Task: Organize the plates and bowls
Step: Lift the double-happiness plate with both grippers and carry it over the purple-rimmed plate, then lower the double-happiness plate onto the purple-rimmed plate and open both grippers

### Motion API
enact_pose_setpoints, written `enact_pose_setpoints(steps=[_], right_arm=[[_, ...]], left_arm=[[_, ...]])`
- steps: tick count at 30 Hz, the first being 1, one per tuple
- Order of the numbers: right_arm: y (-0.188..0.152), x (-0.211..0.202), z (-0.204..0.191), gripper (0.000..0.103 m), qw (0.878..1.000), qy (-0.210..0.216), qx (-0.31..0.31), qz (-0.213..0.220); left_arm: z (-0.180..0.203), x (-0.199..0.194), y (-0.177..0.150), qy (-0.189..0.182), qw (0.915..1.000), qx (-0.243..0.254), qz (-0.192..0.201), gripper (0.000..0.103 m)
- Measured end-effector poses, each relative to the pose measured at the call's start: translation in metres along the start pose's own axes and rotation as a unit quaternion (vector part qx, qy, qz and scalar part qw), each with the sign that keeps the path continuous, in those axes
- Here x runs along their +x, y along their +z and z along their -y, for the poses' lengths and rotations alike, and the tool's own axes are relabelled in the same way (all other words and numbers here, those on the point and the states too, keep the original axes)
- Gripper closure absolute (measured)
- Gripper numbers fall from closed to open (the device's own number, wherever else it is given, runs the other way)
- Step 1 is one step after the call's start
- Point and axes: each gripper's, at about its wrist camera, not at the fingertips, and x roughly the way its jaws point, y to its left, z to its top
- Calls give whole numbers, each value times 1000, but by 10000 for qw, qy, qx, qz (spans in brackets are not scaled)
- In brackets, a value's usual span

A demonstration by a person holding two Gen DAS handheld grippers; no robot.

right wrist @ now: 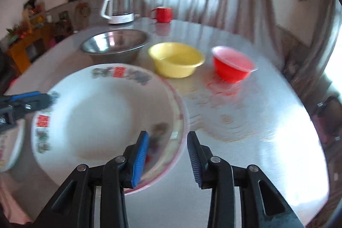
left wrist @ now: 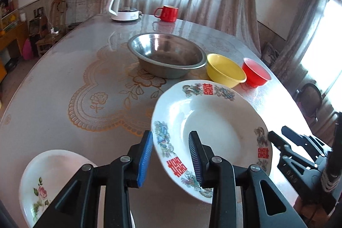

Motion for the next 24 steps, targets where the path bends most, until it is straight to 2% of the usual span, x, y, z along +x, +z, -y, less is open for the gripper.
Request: enact_pose_setpoints(steps=[1,3,6,9,17,21,24], right_arm=[[0,-2,4,67,9999,-146,38,53],[2,-1,13,67,9995,-207,228,-51],[1,-1,24,67,9978,122,641,-78],[-1,2,26,67,9952,520,818,-118],[-4,9,16,69,9941,715,802,-148],[-4,10,15,69,9942,736,780,-123],[-3,8,16,69,9934,785,834,-83]], left_arm=[[-2,2,-1,23,10000,-54,-45,60],[-3,8,-3,-37,9997,-129,-188,58],[2,11,-8,-186,9996,-45,-214,58],[7,12,-9,-165,9997,32,-195,55],[12,17,-6,-165,9994,99,-272,55],[16,8,-8,74,9995,303,-28,53],[15,4,-9,128,9994,321,-29,53]])
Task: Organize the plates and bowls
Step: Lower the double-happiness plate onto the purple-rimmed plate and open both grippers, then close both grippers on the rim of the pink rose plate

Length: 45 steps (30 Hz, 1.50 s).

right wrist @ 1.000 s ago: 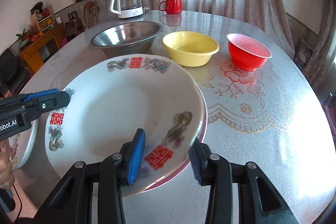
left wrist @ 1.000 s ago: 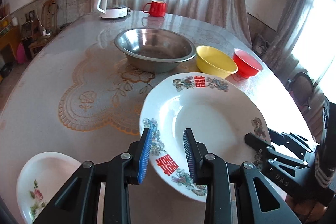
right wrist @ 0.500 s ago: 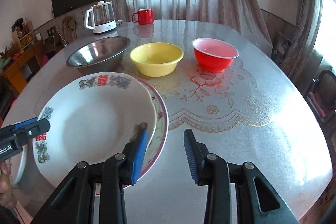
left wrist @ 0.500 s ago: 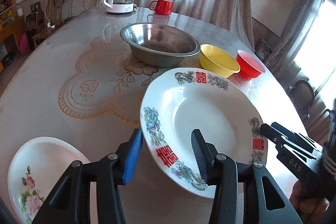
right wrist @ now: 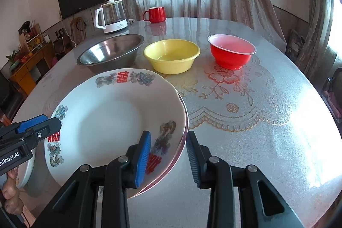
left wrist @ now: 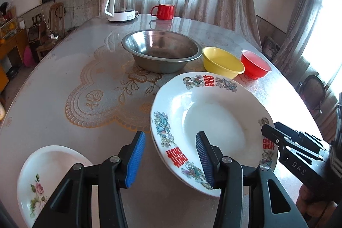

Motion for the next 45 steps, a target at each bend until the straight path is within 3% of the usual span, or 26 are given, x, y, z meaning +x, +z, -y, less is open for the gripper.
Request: enact_pose_setpoints(steps=[10,21,35,45], right_arm=[[5,-22,-6,67,9991,112,9,405],[2,-46,-54,63,9887,1256,-572,592],[-19,-45,-145,63,9485,2870,-1342,-68],[-28,-26,-177,63,9388,3043,-1524,-535]], left_arm=[[-10,-18,-5,366,9993,-37,112,53],[-47,-43,-14,745,9959,-417,311,52],[-104,-78,-33,1243,9863,-886,631,50],[-150,-91,-53,1406,9789,-1341,634,49]])
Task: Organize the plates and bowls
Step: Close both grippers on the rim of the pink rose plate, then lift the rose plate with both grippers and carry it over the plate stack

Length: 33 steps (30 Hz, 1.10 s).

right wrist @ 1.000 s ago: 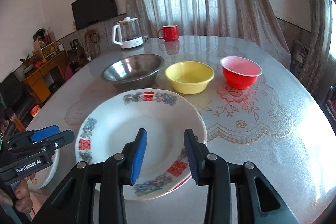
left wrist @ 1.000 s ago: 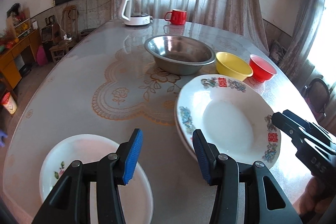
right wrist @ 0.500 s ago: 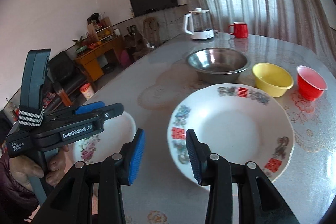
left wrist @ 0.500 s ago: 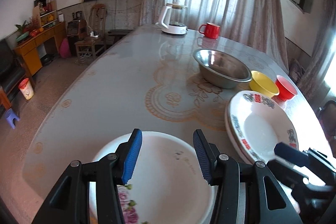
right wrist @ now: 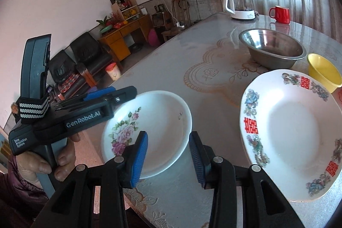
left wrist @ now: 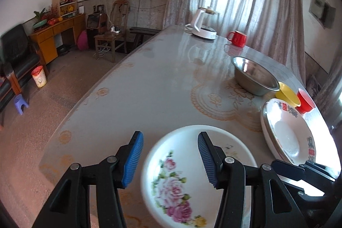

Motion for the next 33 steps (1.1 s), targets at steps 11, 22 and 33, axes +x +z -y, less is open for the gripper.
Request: enact_pose_setpoints(steps=[11,22,33], right_arm=[[-5,22,7,63,9990,35,253,-371],[-11,41,7,75,9988,-133,144,-447],[-9,39,8,75,9972,-660,86,-326]], left_arm=[[-56,9,-25,-729,9956,-463,-376,51],[-19,16,-51,-832,9957,293,-273,72],[-13,19,-52,-1150,9930,212,-185,72]])
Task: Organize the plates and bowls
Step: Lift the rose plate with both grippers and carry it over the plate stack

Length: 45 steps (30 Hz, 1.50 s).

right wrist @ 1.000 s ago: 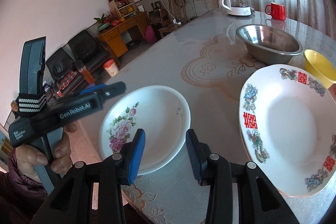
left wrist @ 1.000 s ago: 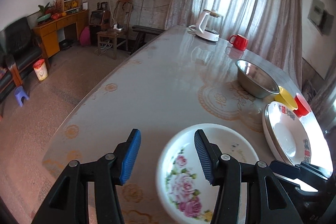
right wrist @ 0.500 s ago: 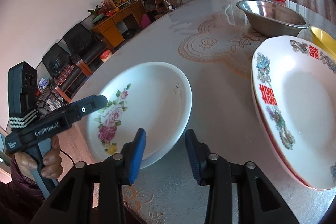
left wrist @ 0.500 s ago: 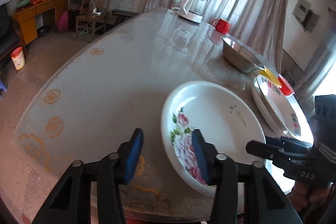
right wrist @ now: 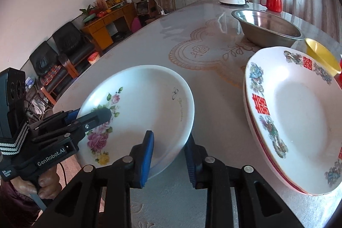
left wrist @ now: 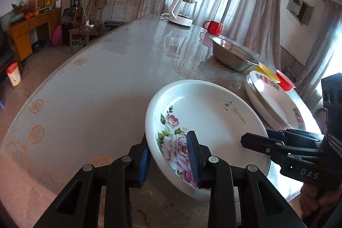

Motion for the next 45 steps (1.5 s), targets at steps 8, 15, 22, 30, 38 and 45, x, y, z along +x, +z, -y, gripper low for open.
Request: enact_pose_setpoints(steps=[8,15,22,30,38,45], right_arm=[[1,-19,1,75,9988,-297,-147,356],[2,-29,0,75,9974,-444,-217,523],[2,-38,0,75,9962,-515,-230,660],[2,-53,4,75,9939,-667,-188,860],[-2,-75,34,75,9907,-759,293,1094],[-12,-100,69,75,9824,-1004,838,1336]], left_arm=[[3,1,1,-305,9995,-123,-34,72],[4,1,3,-553,9980,-308,-35,72],[12,-5,8,-620,9978,-217,54,72],[28,-11,25,-756,9968,-55,245,72],[72,-5,46,-985,9938,400,332,71],[121,13,61,-1289,9881,804,244,68]])
